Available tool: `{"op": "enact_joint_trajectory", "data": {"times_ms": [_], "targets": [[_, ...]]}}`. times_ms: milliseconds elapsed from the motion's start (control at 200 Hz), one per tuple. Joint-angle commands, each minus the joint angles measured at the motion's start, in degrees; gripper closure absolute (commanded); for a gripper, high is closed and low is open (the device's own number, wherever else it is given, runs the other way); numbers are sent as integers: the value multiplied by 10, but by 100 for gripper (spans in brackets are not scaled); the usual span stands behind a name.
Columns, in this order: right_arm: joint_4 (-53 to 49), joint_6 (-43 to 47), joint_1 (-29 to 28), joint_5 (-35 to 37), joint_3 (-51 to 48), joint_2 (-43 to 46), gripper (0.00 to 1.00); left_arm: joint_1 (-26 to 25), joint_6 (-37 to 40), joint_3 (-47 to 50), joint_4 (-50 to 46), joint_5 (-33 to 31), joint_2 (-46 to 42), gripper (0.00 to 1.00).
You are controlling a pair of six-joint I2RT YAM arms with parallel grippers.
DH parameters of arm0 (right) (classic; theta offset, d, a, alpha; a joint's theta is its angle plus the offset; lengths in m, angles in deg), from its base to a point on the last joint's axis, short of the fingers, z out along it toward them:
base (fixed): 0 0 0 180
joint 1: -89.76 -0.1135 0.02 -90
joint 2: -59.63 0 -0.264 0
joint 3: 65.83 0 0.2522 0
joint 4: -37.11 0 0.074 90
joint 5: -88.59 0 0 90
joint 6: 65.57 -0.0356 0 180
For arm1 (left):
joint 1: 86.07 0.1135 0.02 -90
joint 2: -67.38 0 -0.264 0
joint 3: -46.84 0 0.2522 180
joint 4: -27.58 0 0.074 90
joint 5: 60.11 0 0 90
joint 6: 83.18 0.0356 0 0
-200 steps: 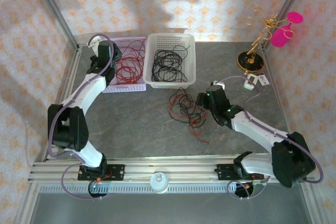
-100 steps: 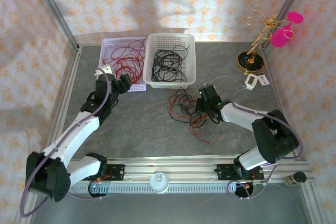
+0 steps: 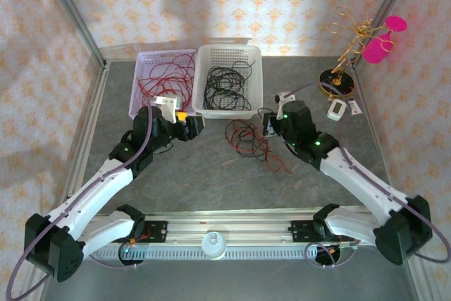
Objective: Untangle the cables
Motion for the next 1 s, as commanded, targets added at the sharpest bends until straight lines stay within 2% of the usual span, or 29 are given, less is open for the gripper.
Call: {"op": "enact_joint_trajectory", "data": {"times_ms": [0,95,305,420,536,606,661,696,781,846,906,996], "targets": [[-3,29,-1,-95,14,39,100,-10,9,-14,69,122,12,26],[4,61,-1,-159,17,57,100,-23,4,-8,127,189,29,25],[42,117,-1,-259,13,69,100,-79,57,-69,172,261,128,21],[36,144,-1,-306,21,66,100,-88,74,-103,199,290,186,19],[9,173,-1,-334,33,67,100,-89,101,-137,193,317,233,20],[-4,187,-1,-343,41,69,100,-89,109,-149,199,336,253,24],[-8,193,0,-350,44,71,100,-89,112,-153,211,353,262,29],[-7,194,0,-352,45,71,100,-89,110,-154,221,360,267,37],[-6,200,-1,-358,44,70,100,-91,94,-148,259,364,267,64],[-3,202,0,-355,42,67,100,-91,80,-137,292,361,260,80],[-1,205,1,-354,38,64,100,-93,68,-128,314,347,250,99],[12,202,1,-354,30,58,100,-96,68,-119,311,288,229,100]]}}
